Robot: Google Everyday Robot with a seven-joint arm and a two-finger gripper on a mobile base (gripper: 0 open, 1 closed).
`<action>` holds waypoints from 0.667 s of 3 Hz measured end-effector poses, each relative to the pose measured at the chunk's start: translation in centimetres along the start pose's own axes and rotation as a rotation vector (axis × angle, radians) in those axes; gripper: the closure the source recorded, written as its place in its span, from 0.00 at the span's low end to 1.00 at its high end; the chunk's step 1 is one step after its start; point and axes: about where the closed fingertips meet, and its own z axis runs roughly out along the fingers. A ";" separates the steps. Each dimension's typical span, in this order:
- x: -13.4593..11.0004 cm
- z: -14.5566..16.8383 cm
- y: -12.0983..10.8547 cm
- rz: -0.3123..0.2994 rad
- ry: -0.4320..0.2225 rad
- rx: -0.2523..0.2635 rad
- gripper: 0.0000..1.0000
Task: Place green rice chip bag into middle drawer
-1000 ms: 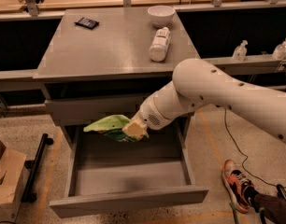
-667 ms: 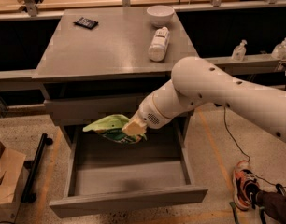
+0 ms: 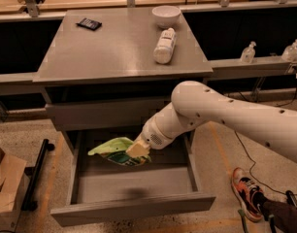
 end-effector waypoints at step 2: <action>9.0 7.5 -2.2 0.182 0.009 -0.067 1.00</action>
Offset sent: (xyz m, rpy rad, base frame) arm -0.0157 -0.0393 -0.1930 0.0487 0.2626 -0.1715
